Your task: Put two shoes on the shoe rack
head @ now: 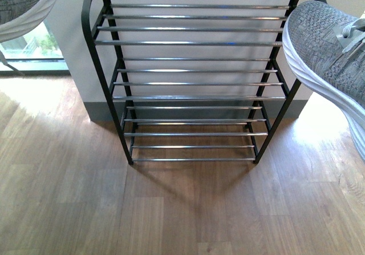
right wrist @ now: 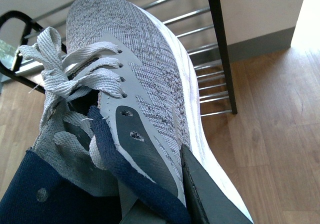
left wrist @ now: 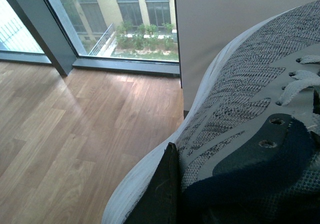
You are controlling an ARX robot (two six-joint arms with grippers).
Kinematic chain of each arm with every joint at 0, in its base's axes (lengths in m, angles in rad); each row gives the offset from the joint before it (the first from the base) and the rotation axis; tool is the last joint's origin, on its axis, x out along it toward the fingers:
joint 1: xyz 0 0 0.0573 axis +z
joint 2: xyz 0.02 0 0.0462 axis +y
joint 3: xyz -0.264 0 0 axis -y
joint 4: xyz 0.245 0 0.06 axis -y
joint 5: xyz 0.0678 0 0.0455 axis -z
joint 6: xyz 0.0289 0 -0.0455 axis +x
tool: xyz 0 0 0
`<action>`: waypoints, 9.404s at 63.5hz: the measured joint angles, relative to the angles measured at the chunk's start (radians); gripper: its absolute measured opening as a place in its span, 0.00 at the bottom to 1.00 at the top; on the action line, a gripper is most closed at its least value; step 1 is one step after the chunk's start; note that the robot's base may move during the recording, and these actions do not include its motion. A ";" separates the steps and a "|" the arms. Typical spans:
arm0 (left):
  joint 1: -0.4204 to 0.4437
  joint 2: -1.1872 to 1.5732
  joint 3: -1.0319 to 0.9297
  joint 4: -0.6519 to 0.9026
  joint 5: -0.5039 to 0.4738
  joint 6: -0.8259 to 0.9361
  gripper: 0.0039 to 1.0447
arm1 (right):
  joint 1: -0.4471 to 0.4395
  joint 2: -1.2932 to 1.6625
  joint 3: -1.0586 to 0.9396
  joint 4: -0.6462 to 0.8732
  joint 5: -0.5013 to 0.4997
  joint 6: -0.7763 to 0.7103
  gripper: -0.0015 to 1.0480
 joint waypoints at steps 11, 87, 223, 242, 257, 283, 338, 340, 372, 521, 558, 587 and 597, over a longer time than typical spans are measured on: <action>0.000 0.000 0.000 0.000 0.000 0.000 0.01 | 0.000 0.000 0.000 0.000 0.000 0.000 0.01; 0.000 0.000 0.000 0.000 0.000 0.000 0.01 | 0.325 0.681 0.603 0.099 0.270 0.136 0.01; 0.000 0.000 0.000 0.000 0.000 0.000 0.01 | 0.134 0.463 0.447 0.172 -0.016 0.000 0.91; 0.000 0.000 0.000 0.000 0.000 0.000 0.01 | 0.035 0.155 0.186 0.211 -0.051 -0.084 0.91; 0.000 0.000 0.000 0.000 -0.002 0.000 0.01 | 0.088 0.101 -0.035 0.622 0.124 -0.227 0.59; 0.000 0.000 0.000 0.000 0.000 0.000 0.01 | 0.164 -0.153 -0.262 0.599 0.198 -0.260 0.02; 0.000 0.000 0.000 0.000 0.000 0.000 0.01 | 0.245 -0.705 -0.412 0.221 0.278 -0.261 0.02; 0.000 0.000 0.000 0.000 0.000 0.000 0.01 | 0.245 -0.721 -0.412 0.206 0.278 -0.261 0.02; 0.000 0.000 0.000 0.000 0.000 0.000 0.01 | 0.245 -0.921 -0.412 0.012 0.278 -0.261 0.02; -0.230 1.901 1.959 -0.591 0.366 -0.855 0.01 | 0.245 -1.177 -0.412 -0.249 0.278 -0.262 0.91; -0.257 2.169 2.436 -0.760 0.410 -0.837 0.01 | 0.245 -1.177 -0.412 -0.249 0.278 -0.262 0.91; -0.259 2.210 2.445 -0.765 0.418 -0.808 0.01 | 0.245 -1.177 -0.412 -0.249 0.278 -0.262 0.91; -0.260 2.215 2.445 -0.769 0.416 -0.793 0.01 | 0.245 -1.177 -0.412 -0.249 0.278 -0.262 0.91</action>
